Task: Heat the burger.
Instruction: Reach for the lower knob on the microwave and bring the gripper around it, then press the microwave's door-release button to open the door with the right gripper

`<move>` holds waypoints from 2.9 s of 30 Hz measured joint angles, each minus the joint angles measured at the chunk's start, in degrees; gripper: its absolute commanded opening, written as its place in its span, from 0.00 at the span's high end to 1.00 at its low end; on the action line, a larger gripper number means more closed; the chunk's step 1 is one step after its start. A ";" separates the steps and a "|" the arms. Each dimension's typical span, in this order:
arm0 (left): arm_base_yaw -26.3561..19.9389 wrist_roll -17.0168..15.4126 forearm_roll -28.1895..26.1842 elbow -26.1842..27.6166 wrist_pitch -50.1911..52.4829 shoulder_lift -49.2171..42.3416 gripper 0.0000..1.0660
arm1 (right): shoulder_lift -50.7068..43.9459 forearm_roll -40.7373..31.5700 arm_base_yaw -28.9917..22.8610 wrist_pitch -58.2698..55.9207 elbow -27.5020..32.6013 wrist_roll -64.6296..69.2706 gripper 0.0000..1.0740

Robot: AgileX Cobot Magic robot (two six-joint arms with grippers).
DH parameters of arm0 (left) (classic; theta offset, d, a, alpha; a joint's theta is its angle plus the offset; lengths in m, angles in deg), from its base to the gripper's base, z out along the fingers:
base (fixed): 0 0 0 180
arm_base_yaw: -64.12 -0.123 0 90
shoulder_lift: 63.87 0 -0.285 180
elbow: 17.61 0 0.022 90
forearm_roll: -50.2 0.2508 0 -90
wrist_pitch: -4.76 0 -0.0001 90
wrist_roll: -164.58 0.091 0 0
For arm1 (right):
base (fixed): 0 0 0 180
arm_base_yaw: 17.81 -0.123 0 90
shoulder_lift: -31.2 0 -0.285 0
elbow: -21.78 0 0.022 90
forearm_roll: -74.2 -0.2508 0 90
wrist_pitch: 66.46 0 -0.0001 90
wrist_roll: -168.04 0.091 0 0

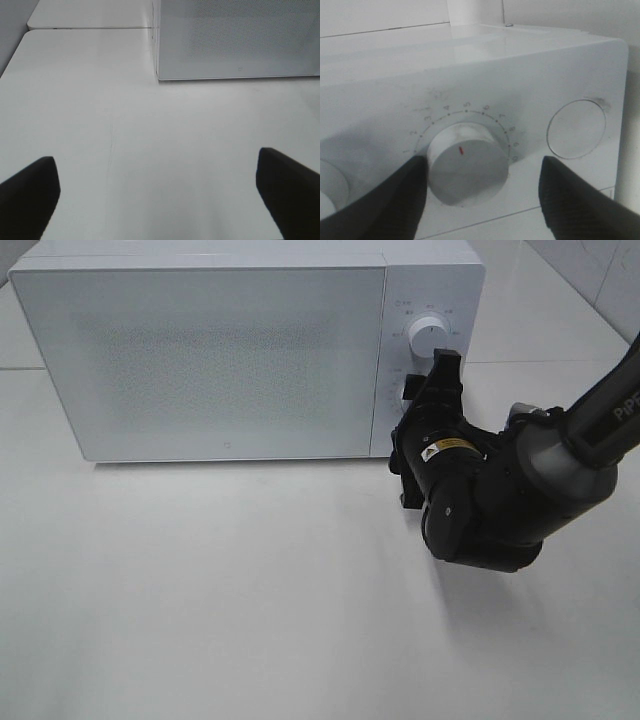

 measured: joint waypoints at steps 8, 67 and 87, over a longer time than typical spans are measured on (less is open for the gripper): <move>0.00 0.00 0.00 0.00 0.00 0.00 0.06 | -1.26 4.47 -0.63 1.26 1.20 -2.92 0.37; 0.00 0.00 0.00 0.00 0.00 0.00 0.06 | -67.78 35.07 6.70 -120.66 5.21 -79.53 0.37; 0.00 0.00 0.00 0.00 0.00 0.00 0.06 | -99.29 35.41 22.40 -130.18 10.66 -81.36 0.37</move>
